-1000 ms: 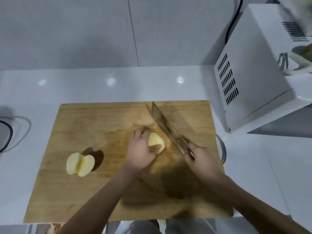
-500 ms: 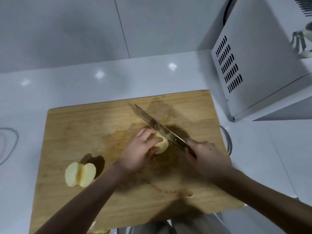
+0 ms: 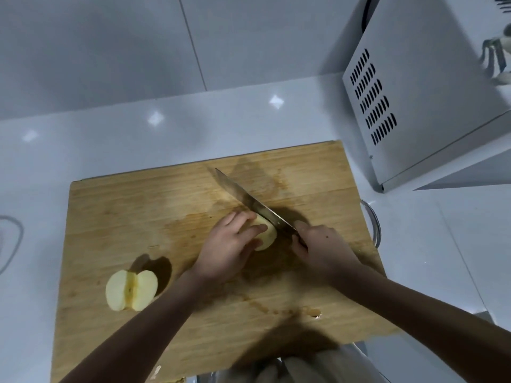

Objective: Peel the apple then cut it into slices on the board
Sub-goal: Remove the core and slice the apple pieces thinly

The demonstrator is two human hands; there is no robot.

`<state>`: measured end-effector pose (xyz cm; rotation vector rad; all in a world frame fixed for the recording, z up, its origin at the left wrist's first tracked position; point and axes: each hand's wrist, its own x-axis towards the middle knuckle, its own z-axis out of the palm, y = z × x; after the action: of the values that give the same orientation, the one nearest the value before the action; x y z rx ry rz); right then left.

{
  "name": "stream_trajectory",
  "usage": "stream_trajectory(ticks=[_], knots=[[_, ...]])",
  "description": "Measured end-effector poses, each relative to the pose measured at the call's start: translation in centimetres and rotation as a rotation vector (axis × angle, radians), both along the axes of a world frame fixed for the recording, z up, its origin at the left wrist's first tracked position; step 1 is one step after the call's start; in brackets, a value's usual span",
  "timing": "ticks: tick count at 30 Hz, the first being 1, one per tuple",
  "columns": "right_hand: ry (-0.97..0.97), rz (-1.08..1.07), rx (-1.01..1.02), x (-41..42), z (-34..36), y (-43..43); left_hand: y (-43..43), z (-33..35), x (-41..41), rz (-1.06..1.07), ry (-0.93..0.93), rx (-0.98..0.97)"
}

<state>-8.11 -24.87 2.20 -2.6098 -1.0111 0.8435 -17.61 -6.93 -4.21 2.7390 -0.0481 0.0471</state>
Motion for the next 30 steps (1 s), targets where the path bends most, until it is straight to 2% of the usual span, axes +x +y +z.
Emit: stream_trajectory(ticks=[5,11,19,25,30], knots=[[-0.067,0.001,0.016,-0.5,1.7,-1.5,0.1,-0.4,0.2,-0.029,-0.047,0.004],[-0.059,0.037,0.018,-1.1,2.7,-2.1,0.0,-0.4,0.3,-0.050,-0.080,0.007],[-0.037,0.014,-0.062,-1.2,0.6,0.0,-0.1,-0.3,0.3,-0.042,-0.064,0.006],[-0.038,-0.031,0.003,-0.8,0.6,-0.4,0.0,-0.3,0.1,-0.049,-0.040,0.017],[-0.048,0.024,0.013,-1.4,2.5,-1.6,0.0,-0.6,0.0,-0.043,-0.047,0.013]])
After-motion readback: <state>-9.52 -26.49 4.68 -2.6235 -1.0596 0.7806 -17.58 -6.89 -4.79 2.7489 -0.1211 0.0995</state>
